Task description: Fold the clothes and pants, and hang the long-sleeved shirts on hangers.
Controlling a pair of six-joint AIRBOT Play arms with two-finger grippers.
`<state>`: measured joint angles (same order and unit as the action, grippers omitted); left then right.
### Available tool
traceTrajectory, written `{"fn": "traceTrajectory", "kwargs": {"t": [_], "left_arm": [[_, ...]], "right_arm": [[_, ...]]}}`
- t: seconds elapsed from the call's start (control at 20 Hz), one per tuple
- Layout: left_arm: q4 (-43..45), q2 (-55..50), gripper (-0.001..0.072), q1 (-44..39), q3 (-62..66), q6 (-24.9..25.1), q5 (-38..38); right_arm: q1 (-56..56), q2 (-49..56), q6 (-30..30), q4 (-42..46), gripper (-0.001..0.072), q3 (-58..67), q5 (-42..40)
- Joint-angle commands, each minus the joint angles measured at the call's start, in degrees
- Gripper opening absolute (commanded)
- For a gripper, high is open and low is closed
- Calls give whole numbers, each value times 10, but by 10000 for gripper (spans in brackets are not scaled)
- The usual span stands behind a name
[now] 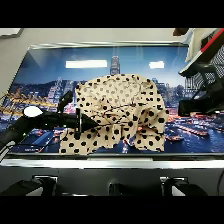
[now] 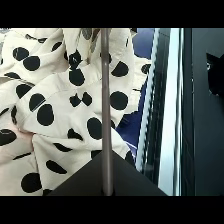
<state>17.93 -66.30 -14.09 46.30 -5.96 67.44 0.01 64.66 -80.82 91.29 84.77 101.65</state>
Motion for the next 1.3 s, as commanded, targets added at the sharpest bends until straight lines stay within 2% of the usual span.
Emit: {"fn": "traceTrajectory", "kwargs": {"t": [0.0, 0.15, 0.3, 0.45, 0.55, 0.65, 0.75, 0.8, 0.9, 1.05, 1.25], "left_arm": [[0, 0, 14, 0, 1, 0, 0], [0, 0, 14, 0, 1, 0, 0], [0, 0, 14, 0, 1, 0, 0], [0, 0, 14, 0, 1, 0, 0], [0, 0, 14, 0, 1, 0, 0], [0, 0, 14, 0, 1, 0, 0], [0, 0, 14, 0, 1, 0, 0], [1, 0, 14, 0, 1, 0, 0], [1, 0, 14, 0, 1, 0, 0], [1, 0, 14, 0, 1, 0, 0], [1, 0, 14, 0, 1, 0, 0]], "right_arm": [[-21, 34, 178, -41, 691, 0, -38], [-21, 57, 275, -79, 691, -2, -105], [-24, 78, 309, -67, 681, -2, -53], [-24, 79, 307, -58, 677, -2, -26], [-23, 79, 324, -88, 676, -2, -55], [-24, 84, 394, -136, 627, -2, -75], [-49, 98, 447, -209, 592, -2, -56], [-71, 102, 455, -229, 579, -6, -47], [-119, 102, 464, -271, 581, -18, -46], [-143, 106, 533, -292, 599, -49, -54], [-140, 132, 552, -308, 598, -63, -63]]}}
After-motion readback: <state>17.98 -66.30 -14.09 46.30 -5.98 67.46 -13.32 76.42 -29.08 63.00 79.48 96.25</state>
